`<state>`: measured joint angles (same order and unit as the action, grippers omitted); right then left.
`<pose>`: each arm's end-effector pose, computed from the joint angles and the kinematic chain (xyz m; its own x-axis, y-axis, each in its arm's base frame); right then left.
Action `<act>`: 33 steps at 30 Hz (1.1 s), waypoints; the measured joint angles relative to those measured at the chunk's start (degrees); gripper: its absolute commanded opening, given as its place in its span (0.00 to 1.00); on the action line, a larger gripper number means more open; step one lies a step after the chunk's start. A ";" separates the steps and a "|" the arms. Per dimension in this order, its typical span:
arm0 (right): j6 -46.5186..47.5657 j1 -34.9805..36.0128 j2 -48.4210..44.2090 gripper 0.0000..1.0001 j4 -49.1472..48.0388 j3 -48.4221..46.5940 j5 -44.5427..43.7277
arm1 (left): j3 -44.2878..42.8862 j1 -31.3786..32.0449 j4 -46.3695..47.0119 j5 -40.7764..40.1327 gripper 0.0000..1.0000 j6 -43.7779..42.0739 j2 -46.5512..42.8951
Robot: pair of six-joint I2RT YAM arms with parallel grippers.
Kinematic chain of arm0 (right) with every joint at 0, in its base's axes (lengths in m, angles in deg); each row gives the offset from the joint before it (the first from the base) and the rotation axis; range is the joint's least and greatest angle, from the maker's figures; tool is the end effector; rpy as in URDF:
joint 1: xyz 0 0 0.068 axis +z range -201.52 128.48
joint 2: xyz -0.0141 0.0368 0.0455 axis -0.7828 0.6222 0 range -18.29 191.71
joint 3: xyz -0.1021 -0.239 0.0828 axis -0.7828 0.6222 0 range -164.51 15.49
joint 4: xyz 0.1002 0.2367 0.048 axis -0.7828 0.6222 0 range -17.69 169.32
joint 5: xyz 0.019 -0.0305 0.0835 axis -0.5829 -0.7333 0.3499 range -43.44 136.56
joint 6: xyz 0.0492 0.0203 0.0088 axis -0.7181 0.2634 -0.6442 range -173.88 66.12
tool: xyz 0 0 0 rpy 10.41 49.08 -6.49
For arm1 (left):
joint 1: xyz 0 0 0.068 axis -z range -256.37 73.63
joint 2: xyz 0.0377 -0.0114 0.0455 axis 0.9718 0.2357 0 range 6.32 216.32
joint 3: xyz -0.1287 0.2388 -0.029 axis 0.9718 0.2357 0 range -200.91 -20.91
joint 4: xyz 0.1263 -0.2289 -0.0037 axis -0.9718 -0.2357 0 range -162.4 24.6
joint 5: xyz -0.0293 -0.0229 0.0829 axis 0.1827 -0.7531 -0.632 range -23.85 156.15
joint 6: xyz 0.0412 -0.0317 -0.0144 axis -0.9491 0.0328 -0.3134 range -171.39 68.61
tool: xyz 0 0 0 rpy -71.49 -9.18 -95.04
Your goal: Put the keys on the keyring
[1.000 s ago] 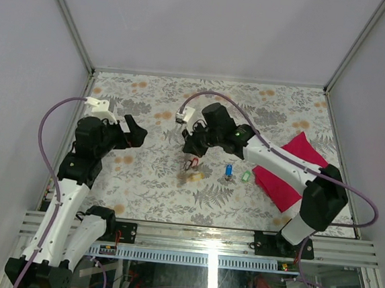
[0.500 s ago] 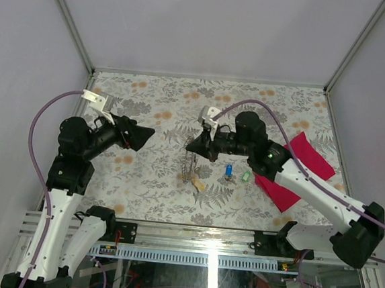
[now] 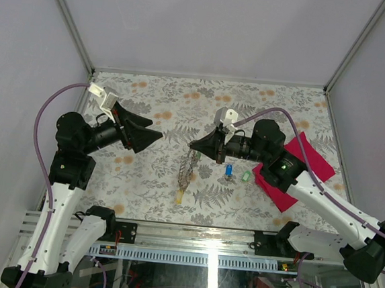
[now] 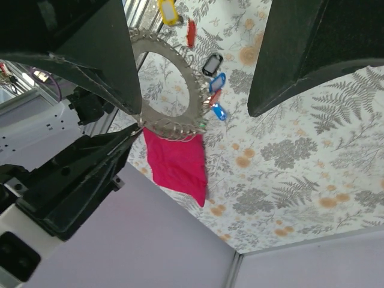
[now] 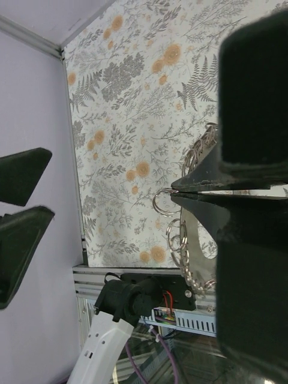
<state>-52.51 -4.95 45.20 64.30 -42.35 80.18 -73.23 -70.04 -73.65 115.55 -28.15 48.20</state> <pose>0.1612 0.1992 0.3896 0.0520 0.0259 -0.9983 -0.9841 0.1714 -0.0468 0.1467 -0.0434 0.3968 -0.2912 -0.2260 -0.9296 0.7737 0.5158 -0.3678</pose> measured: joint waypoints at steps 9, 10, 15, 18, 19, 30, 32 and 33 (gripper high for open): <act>-3.69 0.00 0.02 0.00 4.33 -1.95 -9.01 | -0.04 0.04 3.19 2.23 0.93 2.47 -0.07; -4.13 0.00 0.02 0.00 4.68 -2.12 -10.25 | -0.04 0.13 3.28 2.05 0.93 2.49 -0.07; -5.62 0.00 0.00 0.00 5.09 -2.34 -14.14 | -0.09 2.16 3.23 -0.24 0.93 2.21 -0.02; -5.88 0.00 0.00 0.00 5.64 -2.34 -15.19 | -0.42 5.86 2.49 -3.19 0.87 1.11 0.31; -5.79 0.00 0.00 0.00 5.77 -2.34 -15.13 | -0.50 7.28 2.25 -3.98 0.84 0.66 0.55; -2.80 0.00 -3.02 0.00 3.82 -0.70 -12.92 | -3.41 11.80 1.53 -5.66 0.56 -2.58 4.15; -2.80 0.00 -3.04 0.00 3.85 -0.70 -12.85 | -3.78 12.41 1.79 -5.66 0.53 -2.67 4.94; -2.80 0.00 -3.04 0.00 3.85 -0.70 -12.79 | -4.09 12.87 1.92 -5.66 0.53 -2.80 5.57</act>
<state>-55.31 -4.95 42.16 68.15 -43.05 67.40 -77.32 -57.17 -71.73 109.89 -30.95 53.78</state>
